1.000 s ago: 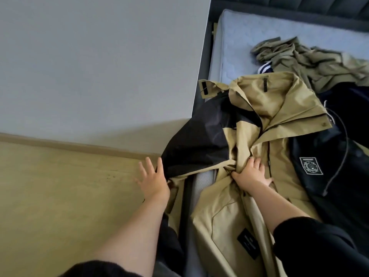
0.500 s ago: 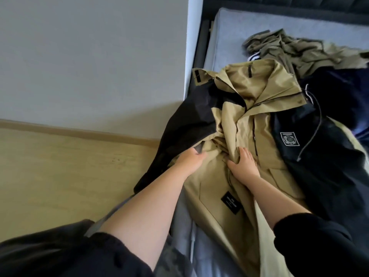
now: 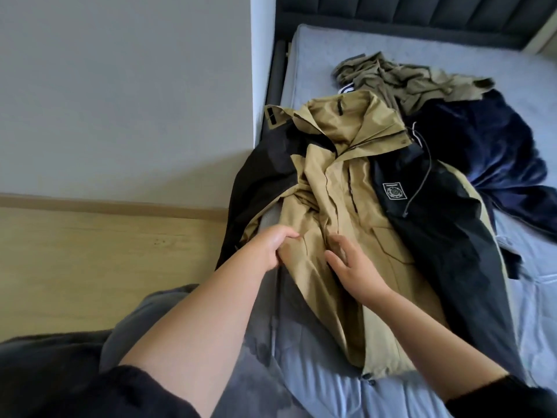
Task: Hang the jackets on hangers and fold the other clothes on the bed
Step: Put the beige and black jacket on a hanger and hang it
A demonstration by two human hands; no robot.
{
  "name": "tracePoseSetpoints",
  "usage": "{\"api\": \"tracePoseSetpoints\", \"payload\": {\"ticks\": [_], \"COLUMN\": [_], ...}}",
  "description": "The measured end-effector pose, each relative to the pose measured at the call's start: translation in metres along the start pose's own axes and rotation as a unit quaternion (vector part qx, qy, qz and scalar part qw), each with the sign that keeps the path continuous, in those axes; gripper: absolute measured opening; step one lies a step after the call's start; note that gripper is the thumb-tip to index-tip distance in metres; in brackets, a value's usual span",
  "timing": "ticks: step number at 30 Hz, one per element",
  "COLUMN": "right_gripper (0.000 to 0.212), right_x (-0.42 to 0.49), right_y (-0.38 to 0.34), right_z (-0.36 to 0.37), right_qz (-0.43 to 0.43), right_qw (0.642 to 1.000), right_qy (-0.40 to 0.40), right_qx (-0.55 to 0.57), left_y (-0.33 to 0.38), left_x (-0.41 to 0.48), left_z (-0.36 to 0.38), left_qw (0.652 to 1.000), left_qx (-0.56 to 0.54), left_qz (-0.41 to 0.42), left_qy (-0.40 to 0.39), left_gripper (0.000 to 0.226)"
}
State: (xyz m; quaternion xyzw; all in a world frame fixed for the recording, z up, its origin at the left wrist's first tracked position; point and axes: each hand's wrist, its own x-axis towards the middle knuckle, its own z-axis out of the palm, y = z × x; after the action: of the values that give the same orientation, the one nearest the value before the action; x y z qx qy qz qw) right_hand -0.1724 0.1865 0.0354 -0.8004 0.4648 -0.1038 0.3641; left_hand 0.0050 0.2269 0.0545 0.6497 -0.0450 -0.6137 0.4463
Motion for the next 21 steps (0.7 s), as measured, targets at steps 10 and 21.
{"api": "tracePoseSetpoints", "payload": {"ticks": [10, 21], "right_gripper": [0.015, 0.038], "right_x": [-0.034, -0.008], "right_y": [0.002, -0.045], "right_z": [0.005, -0.081], "right_qz": [0.039, -0.073], "right_qw": [0.997, 0.993], "right_qy": [0.067, 0.088], "right_qx": [0.009, 0.013], "left_y": [0.002, -0.021], "left_x": [-0.032, 0.001], "left_z": [0.030, 0.032], "left_qw": [0.976, 0.830], "left_qx": [-0.151, 0.380], "left_qz": [0.115, 0.405], "left_qy": [-0.106, 0.053], "left_gripper": [0.038, 0.056]}}
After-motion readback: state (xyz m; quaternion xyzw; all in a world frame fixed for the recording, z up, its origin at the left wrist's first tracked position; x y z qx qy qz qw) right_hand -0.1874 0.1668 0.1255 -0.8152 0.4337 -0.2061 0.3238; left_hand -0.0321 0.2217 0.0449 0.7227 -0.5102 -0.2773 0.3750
